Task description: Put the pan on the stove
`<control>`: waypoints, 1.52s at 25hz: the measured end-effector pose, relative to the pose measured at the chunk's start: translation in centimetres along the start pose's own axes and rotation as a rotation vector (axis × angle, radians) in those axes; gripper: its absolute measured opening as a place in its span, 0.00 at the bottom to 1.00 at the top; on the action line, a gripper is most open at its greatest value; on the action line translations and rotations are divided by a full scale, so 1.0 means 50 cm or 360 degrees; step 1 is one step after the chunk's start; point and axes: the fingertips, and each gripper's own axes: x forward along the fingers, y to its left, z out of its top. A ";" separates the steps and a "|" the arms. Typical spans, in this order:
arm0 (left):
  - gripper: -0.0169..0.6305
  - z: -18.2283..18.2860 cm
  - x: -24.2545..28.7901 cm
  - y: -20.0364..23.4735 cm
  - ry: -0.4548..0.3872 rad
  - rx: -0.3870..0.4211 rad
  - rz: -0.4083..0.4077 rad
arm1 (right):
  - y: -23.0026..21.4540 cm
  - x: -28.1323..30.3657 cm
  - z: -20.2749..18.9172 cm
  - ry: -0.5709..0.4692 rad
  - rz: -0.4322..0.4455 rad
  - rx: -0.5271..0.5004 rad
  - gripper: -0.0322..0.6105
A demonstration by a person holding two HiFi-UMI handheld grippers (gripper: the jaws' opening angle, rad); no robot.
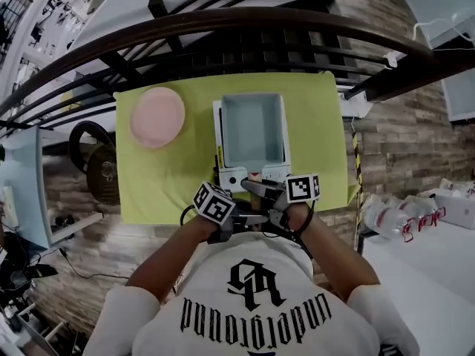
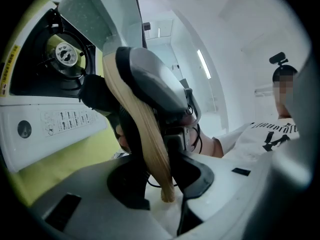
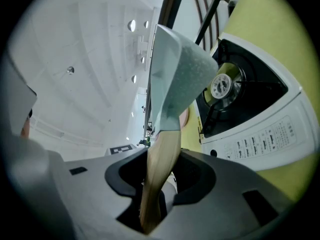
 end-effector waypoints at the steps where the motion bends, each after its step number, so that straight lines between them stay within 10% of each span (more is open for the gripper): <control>1: 0.22 0.004 0.006 0.007 -0.0006 -0.0006 0.0012 | -0.007 -0.003 0.003 0.0013 0.0003 0.0005 0.27; 38: 0.22 0.000 0.061 0.205 -0.0143 -0.0240 0.0056 | -0.222 0.015 0.007 0.0117 -0.0014 0.0157 0.27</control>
